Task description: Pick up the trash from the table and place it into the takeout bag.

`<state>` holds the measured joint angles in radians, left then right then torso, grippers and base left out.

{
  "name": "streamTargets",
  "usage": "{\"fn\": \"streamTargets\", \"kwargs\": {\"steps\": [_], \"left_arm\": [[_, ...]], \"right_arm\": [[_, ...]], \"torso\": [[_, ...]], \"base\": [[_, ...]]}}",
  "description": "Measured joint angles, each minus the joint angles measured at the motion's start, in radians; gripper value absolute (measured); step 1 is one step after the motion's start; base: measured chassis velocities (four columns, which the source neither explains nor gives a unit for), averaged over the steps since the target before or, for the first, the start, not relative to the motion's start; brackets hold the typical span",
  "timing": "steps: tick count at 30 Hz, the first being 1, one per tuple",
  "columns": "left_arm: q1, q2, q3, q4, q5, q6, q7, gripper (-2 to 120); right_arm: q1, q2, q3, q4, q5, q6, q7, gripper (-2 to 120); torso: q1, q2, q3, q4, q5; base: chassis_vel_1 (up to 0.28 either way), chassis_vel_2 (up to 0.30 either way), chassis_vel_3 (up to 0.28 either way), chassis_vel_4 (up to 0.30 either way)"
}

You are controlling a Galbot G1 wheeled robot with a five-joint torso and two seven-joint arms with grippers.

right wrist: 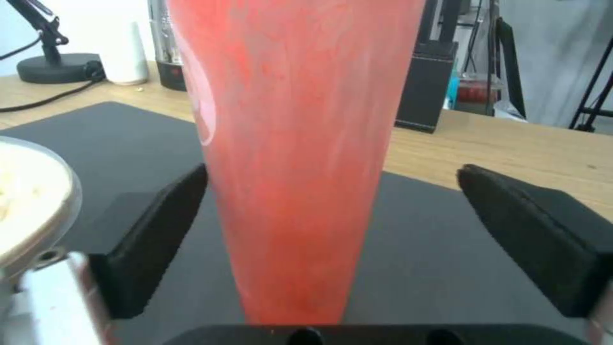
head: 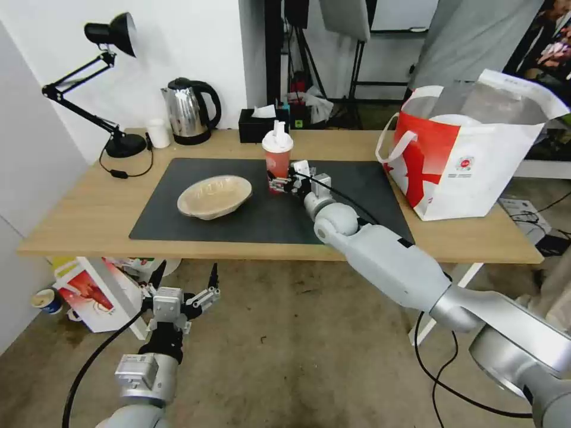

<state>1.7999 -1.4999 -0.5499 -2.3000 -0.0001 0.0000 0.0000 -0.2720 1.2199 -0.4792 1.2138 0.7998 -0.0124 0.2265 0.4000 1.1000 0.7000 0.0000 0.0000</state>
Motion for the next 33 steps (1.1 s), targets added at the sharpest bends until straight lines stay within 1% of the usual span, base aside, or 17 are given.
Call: {"fn": "streamTargets", "kwargs": {"steps": [1, 2, 5, 6, 7, 8, 9, 10, 12, 13, 15, 16, 21, 23, 27, 30, 33], "left_arm": [[0.0, 0.0, 0.0, 0.0, 0.0, 0.0, 0.0, 100], [0.0, 0.0, 0.0, 0.0, 0.0, 0.0, 0.0, 100], [0.0, 0.0, 0.0, 0.0, 0.0, 0.0, 0.0, 100], [0.0, 0.0, 0.0, 0.0, 0.0, 0.0, 0.0, 100], [0.0, 0.0, 0.0, 0.0, 0.0, 0.0, 0.0, 100], [0.0, 0.0, 0.0, 0.0, 0.0, 0.0, 0.0, 100], [0.0, 0.0, 0.0, 0.0, 0.0, 0.0, 0.0, 100], [0.0, 0.0, 0.0, 0.0, 0.0, 0.0, 0.0, 100], [0.0, 0.0, 0.0, 0.0, 0.0, 0.0, 0.0, 100], [0.0, 0.0, 0.0, 0.0, 0.0, 0.0, 0.0, 100], [0.0, 0.0, 0.0, 0.0, 0.0, 0.0, 0.0, 100], [0.0, 0.0, 0.0, 0.0, 0.0, 0.0, 0.0, 100], [0.0, 0.0, 0.0, 0.0, 0.0, 0.0, 0.0, 100], [0.0, 0.0, 0.0, 0.0, 0.0, 0.0, 0.0, 100], [0.0, 0.0, 0.0, 0.0, 0.0, 0.0, 0.0, 100], [0.0, 0.0, 0.0, 0.0, 0.0, 0.0, 0.0, 100], [0.0, 0.0, 0.0, 0.0, 0.0, 0.0, 0.0, 100]], "right_arm": [[0.0, 0.0, 0.001, 0.0, 0.0, 0.0, -0.002, 88], [0.0, 0.0, 0.001, 0.0, 0.0, 0.0, -0.002, 88], [0.0, 0.0, 0.002, 0.0, 0.0, 0.001, -0.006, 76], [0.0, 0.0, 0.002, 0.0, 0.0, 0.001, -0.006, 76], [0.0, 0.0, 0.002, 0.0, 0.0, 0.001, -0.006, 69], [0.0, 0.0, 0.002, 0.0, 0.0, 0.001, -0.006, 69], [0.0, 0.0, 0.002, 0.0, 0.0, 0.001, -0.007, 63], [0.0, 0.0, 0.002, 0.0, 0.0, 0.001, -0.007, 63], [0.0, 0.0, 0.002, 0.0, 0.001, 0.001, -0.008, 50], [0.0, 0.0, 0.002, 0.0, 0.001, 0.001, -0.008, 50], [0.0, 0.0, 0.002, 0.0, 0.001, 0.001, -0.009, 42], [0.0, 0.0, 0.002, 0.0, 0.001, 0.001, -0.009, 42], [0.002, -0.003, 0.003, -0.001, 0.004, 0.002, -0.013, 30], [0.002, -0.005, 0.003, -0.001, 0.005, 0.002, -0.015, 24], [0.002, -0.008, 0.003, 0.006, 0.006, 0.002, -0.022, 18], [0.003, -0.013, 0.004, 0.015, 0.008, 0.002, -0.03, 10], [0.004, -0.016, 0.005, 0.022, 0.009, 0.002, -0.032, 7]], "torso": [[0.0, 0.0, 0.0, 0.0, 0.0], [0.0, 0.0, 0.0, 0.0, 0.0], [0.0, 0.0, 0.0, 0.0, 0.0], [0.0, 0.0, 0.0, 0.0, 0.0], [0.0, 0.0, 0.0, 0.0, 0.0], [0.0, 0.0, 0.0, 0.0, 0.0], [0.0, 0.0, 0.0, 0.0, 0.0], [0.0, 0.0, 0.0, 0.0, 0.0], [0.0, 0.0, 0.0, 0.0, 0.0001], [0.0, 0.0, 0.0, 0.0, 0.0001], [0.0, 0.0, 0.0, 0.0, 0.0], [0.0, 0.0, 0.0, 0.0, 0.0], [0.0, 0.0, 0.0, 0.0, 0.0], [0.0, 0.0, 0.0, 0.0, 0.0], [0.0, 0.0, 0.0, -0.0001, 0.0], [0.0, 0.0, 0.0, 0.0, 0.0], [0.0, 0.0, 0.0, 0.0001, 0.0]], "base": [[0.0, 0.0, 0.0, 0.0], [0.0, 0.0, 0.0, 0.0], [0.0, 0.0, 0.0, 0.0], [0.0, 0.0, 0.0, 0.0], [0.0, 0.0, 0.0, 0.0], [0.0, 0.0, 0.0, 0.0], [0.0, 0.0, 0.0, 0.0], [0.0, 0.0, 0.0, 0.0], [0.0, 0.0, 0.0, 0.0], [0.0, 0.0, 0.0, 0.0], [0.0, 0.0, 0.0, 0.0], [0.0, 0.0, 0.0, 0.0], [0.0, 0.0, 0.0, 0.0], [0.0, 0.0, 0.0, 0.0], [0.0, 0.0, 0.0, 0.0], [0.0, 0.0, 0.0, 0.0], [0.0, 0.0, 0.0, 0.0]]}}
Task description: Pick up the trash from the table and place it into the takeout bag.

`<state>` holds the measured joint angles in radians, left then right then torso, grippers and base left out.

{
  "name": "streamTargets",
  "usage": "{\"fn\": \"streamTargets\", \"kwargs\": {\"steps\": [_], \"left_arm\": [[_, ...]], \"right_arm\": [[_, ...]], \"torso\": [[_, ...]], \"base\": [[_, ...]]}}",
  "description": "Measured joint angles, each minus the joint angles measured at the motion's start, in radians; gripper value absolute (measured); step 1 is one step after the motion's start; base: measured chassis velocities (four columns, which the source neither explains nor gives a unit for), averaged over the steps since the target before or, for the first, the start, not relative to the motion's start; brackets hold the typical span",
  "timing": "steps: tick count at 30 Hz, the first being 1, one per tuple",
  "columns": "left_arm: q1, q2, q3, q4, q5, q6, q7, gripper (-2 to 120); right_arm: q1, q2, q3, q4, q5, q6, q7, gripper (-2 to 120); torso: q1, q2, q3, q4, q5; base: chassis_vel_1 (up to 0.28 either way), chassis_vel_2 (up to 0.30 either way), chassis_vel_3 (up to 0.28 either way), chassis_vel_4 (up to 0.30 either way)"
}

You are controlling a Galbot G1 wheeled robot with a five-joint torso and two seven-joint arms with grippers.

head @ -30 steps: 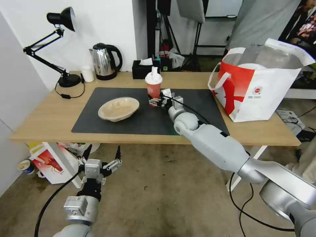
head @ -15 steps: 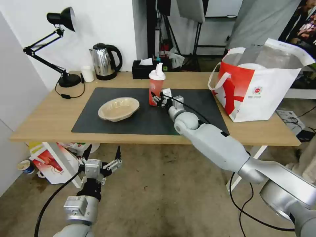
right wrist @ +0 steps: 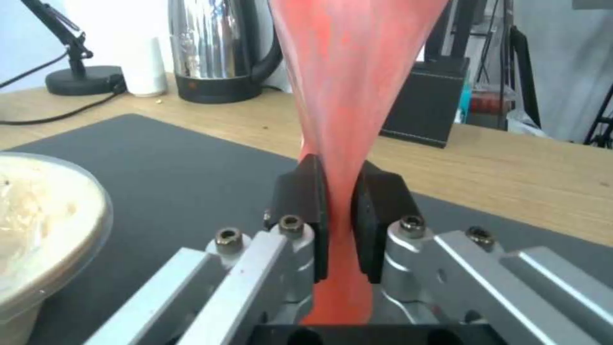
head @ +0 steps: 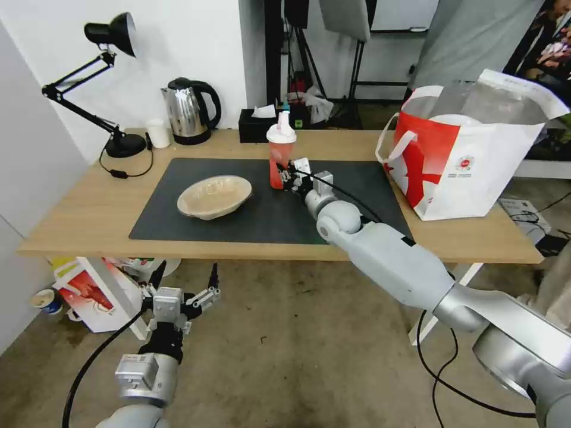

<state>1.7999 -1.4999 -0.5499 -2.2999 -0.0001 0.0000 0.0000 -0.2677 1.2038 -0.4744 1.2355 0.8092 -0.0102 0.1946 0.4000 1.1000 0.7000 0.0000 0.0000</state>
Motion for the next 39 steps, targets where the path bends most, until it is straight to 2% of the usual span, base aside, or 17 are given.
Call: {"fn": "streamTargets", "kwargs": {"steps": [6, 17, 26, 31, 39], "left_arm": [[0.0, 0.0, 0.0, 0.0, 0.0, 0.0, 0.0, 100], [0.0, 0.0, 0.0, 0.0, 0.0, 0.0, 0.0, 100], [0.0, 0.0, 0.0, 0.0, 0.0, 0.0, 0.0, 100], [0.0, 0.0, 0.0, 0.0, 0.0, 0.0, 0.0, 100], [0.0, 0.0, 0.0, 0.0, 0.0, 0.0, 0.0, 100]], "right_arm": [[0.001, -0.016, 0.0, 0.026, -0.002, 0.0, -0.003, 7], [0.015, -0.113, -0.002, 0.166, -0.002, -0.009, -0.013, 7], [0.042, -0.215, -0.003, 0.292, 0.006, -0.011, -0.031, 7], [0.082, -0.315, -0.001, 0.363, 0.004, -0.007, -0.074, 6], [0.147, -0.422, 0.02, 0.434, 0.01, -0.005, -0.12, 4]], "torso": [[0.0, 0.0, 0.0, 0.0, 0.0001], [0.0, 0.0, 0.0, -0.0001, 0.0001], [0.0, 0.0, 0.0, -0.0003, 0.0002], [0.0, 0.0, 0.0, 0.0, 0.0001], [0.0, 0.0, 0.0, -0.0001, 0.0002]], "base": [[0.0, 0.0, 0.0, 0.0], [0.0, 0.0, 0.0, 0.0], [0.0, 0.0, 0.0, 0.0], [0.0, 0.0, 0.0, 0.0], [0.0, 0.0, 0.0, 0.0]]}}
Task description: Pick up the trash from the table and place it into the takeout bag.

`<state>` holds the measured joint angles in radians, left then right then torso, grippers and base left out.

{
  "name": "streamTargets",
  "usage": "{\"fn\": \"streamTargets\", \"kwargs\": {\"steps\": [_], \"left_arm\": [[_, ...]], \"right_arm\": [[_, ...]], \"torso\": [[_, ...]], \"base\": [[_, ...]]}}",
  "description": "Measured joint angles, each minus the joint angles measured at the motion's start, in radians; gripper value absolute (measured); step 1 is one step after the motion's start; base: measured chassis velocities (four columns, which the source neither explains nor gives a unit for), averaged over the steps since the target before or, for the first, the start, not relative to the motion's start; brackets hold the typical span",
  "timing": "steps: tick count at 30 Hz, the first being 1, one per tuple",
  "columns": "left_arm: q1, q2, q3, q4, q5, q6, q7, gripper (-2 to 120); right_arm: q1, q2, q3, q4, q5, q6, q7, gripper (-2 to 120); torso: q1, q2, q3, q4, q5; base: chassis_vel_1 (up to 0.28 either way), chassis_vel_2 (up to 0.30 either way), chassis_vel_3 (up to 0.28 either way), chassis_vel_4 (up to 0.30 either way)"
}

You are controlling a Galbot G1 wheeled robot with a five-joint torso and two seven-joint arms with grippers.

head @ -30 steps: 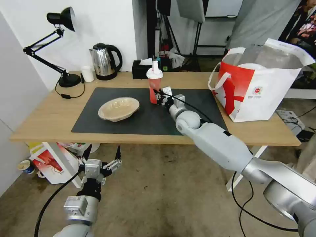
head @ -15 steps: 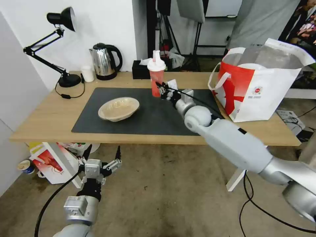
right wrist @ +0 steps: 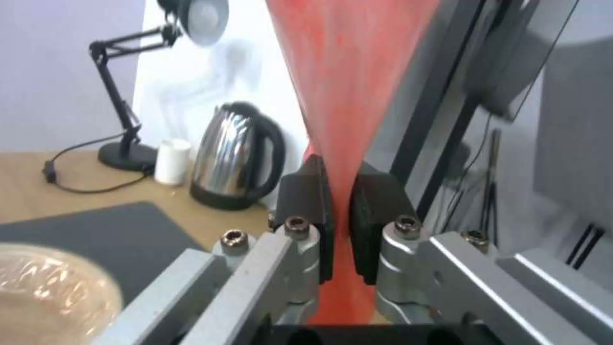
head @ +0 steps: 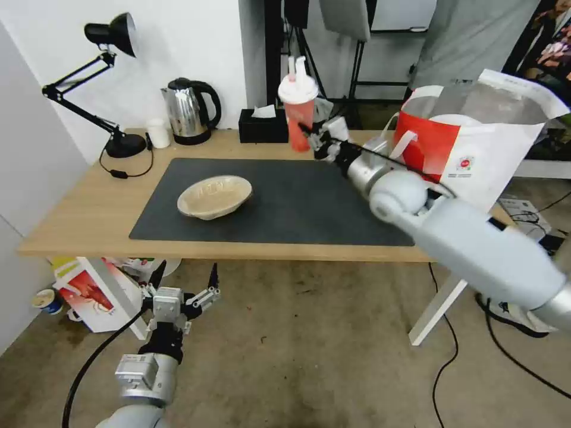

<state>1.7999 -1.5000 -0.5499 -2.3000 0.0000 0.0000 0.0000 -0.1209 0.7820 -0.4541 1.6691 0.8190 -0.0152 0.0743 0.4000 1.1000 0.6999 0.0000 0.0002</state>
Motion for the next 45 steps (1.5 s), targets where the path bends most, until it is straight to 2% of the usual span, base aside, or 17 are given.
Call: {"fn": "streamTargets", "kwargs": {"steps": [9, 23, 32, 45], "left_arm": [[0.0, 0.0, 0.0, 0.0, 0.0, 0.0, 0.0, 100], [0.0, 0.0, 0.0, 0.0, 0.0, 0.0, 0.0, 100], [0.0, 0.0, 0.0, 0.0, 0.0, 0.0, 0.0, 100], [0.0, 0.0, 0.0, 0.0, 0.0, 0.0, 0.0, 100]], "right_arm": [[0.041, -0.089, 0.049, 0.036, 0.018, 0.0, -0.034, 4], [0.029, -0.22, 0.167, 0.017, -0.029, 0.012, -0.128, 4], [-0.022, -0.26, 0.249, -0.039, -0.074, 0.033, -0.157, 4], [-0.093, -0.275, 0.352, -0.096, -0.131, 0.046, -0.18, 4]], "torso": [[0.0, 0.0, 0.0, 0.0, 0.0001], [0.0, 0.0, 0.0, 0.0, -0.0001], [0.0, 0.0, 0.0, 0.0, -0.0001], [0.0, 0.0, 0.0, 0.0, 0.0]], "base": [[0.0, 0.0, 0.0, 0.0], [0.0, 0.0, 0.0, 0.0], [0.0, 0.0, 0.0, 0.0], [0.0, 0.0, 0.0, 0.0]]}}
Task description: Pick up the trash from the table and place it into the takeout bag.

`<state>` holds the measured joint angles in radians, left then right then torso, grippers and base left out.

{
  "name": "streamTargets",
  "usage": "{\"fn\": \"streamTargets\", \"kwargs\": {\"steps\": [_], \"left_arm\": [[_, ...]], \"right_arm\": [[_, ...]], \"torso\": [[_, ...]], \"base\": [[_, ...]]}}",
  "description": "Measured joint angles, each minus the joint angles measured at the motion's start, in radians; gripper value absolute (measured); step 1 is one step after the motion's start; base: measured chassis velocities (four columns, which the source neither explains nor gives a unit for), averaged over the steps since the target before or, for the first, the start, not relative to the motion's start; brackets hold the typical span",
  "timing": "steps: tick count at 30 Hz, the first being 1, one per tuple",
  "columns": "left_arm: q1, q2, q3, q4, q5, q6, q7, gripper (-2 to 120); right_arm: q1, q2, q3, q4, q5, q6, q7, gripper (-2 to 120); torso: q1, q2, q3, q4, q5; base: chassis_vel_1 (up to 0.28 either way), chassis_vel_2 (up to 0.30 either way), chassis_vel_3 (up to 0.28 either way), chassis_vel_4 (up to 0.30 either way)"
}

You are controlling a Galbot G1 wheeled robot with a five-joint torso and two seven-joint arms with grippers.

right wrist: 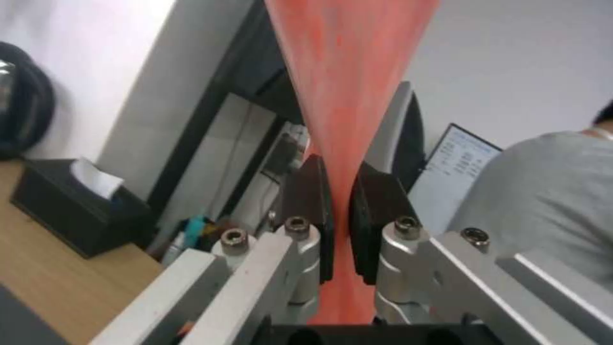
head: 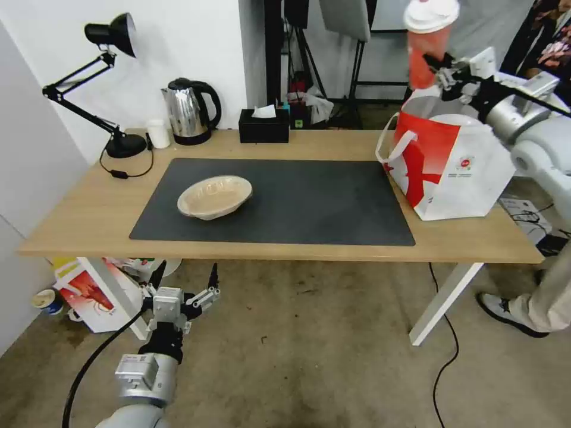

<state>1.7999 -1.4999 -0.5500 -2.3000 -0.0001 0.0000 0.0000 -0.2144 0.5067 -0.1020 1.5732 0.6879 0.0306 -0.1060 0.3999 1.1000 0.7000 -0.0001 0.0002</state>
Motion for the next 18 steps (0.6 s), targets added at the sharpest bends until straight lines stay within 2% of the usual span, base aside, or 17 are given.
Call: {"fn": "streamTargets", "kwargs": {"steps": [9, 18], "left_arm": [[0.0, 0.0, 0.0, 0.0, 0.0, 0.0, 0.0, 100], [0.0, 0.0, 0.0, 0.0, 0.0, 0.0, 0.0, 100]], "right_arm": [[-0.045, -0.014, 0.078, -0.073, -0.054, 0.022, -0.011, 4], [-0.081, 0.025, 0.125, -0.186, -0.153, 0.031, -0.007, 4]], "torso": [[0.0, 0.0, 0.0, 0.0, -0.0002], [0.0, 0.0, 0.0, 0.0001, -0.0002]], "base": [[0.0, 0.0, 0.0, 0.0], [0.0, 0.0, 0.0, 0.0]]}}
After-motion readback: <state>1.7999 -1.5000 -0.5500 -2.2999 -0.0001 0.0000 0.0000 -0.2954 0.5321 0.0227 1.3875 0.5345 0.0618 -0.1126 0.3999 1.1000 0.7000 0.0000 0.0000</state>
